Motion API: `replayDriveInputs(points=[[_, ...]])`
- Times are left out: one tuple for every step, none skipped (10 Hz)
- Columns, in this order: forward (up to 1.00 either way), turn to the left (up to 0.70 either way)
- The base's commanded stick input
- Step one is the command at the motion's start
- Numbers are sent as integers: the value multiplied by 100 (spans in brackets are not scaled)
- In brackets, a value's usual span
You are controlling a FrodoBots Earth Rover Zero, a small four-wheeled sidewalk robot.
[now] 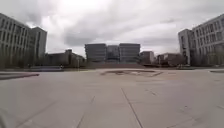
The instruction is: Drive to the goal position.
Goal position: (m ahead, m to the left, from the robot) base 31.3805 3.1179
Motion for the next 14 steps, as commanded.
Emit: replayDriveInputs(points=[[100,0],[100,0],[100,0],[100,0],[100,0],[100,0],[100,0],[100,0],[100,0],[100,0],[100,0],[100,0],[100,0],[100,0]])
